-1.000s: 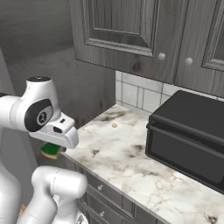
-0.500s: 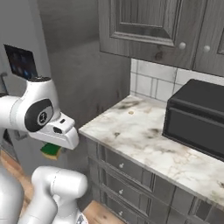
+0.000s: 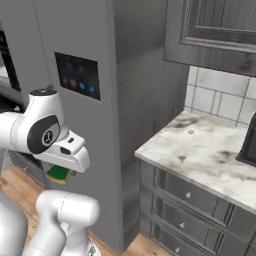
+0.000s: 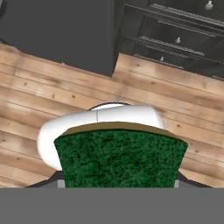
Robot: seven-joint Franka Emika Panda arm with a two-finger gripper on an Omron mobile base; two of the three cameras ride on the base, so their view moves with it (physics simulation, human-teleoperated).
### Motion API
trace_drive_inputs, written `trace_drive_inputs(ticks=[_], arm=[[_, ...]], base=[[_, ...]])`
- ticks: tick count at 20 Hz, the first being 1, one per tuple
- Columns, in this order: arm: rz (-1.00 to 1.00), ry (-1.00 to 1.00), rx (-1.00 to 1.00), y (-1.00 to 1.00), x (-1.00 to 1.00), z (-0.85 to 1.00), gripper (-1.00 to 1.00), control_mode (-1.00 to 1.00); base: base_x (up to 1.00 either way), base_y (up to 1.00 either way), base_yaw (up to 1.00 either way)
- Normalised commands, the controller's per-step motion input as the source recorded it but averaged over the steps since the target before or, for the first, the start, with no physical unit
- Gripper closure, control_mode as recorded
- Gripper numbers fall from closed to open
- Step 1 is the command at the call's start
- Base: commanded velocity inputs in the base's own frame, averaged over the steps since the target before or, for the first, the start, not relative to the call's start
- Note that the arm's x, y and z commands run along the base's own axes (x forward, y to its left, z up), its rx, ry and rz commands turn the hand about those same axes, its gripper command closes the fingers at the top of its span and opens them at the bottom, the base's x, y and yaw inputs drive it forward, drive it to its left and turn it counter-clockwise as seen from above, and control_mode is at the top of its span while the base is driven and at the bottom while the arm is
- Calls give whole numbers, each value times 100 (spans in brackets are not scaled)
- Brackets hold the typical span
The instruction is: Place the sponge inside the microwave to prepare for sanitizing.
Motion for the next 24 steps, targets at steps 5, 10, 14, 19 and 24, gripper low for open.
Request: trace_drive_inputs(ticks=[5,10,14,19,24], arm=[[0,0,0,0,0,0,100,100],[0,0,0,0,0,0,100,100],[0,0,0,0,0,0,100,100],[0,0,0,0,0,0,100,100],[0,0,0,0,0,0,100,100]], base=[[1,100,0],[11,100,0],[16,100,0],[25,100,0],[28,100,0]])
